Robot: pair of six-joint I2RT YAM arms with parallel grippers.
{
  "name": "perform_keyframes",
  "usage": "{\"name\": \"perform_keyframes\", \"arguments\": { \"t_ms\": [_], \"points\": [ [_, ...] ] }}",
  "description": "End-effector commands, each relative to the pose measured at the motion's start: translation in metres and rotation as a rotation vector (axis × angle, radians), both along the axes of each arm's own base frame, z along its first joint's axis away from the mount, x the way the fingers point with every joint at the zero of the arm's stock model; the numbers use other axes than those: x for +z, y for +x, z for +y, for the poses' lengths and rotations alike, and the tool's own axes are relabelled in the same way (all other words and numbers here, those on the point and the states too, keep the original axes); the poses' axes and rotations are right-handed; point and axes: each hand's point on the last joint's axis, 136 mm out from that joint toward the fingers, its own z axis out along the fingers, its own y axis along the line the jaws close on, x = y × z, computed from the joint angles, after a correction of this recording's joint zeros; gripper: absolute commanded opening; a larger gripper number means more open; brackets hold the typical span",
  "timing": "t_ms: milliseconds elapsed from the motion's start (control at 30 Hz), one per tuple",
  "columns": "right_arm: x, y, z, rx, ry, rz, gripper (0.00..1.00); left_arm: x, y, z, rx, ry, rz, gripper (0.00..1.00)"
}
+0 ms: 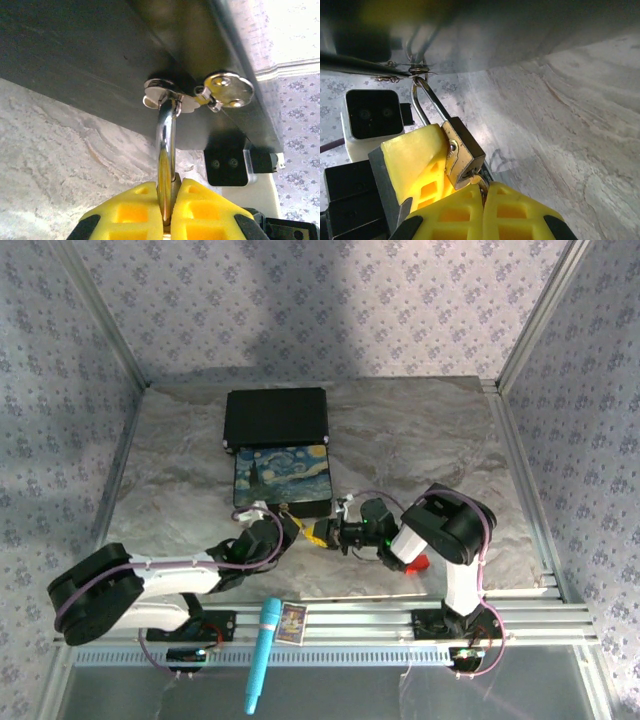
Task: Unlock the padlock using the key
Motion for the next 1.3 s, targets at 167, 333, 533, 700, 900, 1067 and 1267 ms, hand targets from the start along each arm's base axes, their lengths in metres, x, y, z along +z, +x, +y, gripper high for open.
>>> {"name": "perform_keyframes", "arguments": {
  "t_ms": [167, 333, 533, 700, 900, 1067, 1267],
  "points": [
    [0.023, 0.026, 0.005, -0.055, 0.074, -0.064, 0.0, 0.025, -0.009, -0.039, -0.129, -0.106, -0.013, 0.0],
    [0.035, 0.024, 0.008, -0.08, 0.036, -0.135, 0.0, 0.01, -0.01, -0.042, -0.12, -0.068, 0.042, 0.0],
    [0.021, 0.021, 0.004, -0.142, -0.001, -0.137, 0.0, -0.005, -0.009, -0.053, -0.129, -0.065, 0.089, 0.0],
    [0.009, 0.016, 0.005, -0.169, -0.055, -0.158, 0.0, -0.013, -0.009, -0.058, -0.128, -0.073, 0.111, 0.0],
    [0.012, 0.017, 0.01, -0.18, -0.032, -0.153, 0.0, -0.016, -0.01, -0.059, -0.125, -0.074, 0.124, 0.0],
    [0.009, 0.024, 0.007, -0.194, 0.015, -0.068, 0.0, -0.011, -0.008, -0.057, -0.1, -0.117, 0.112, 0.0],
    [0.001, 0.03, 0.005, -0.208, 0.03, 0.046, 0.05, -0.006, -0.009, -0.057, -0.105, -0.123, 0.101, 0.0]
  ]
}}
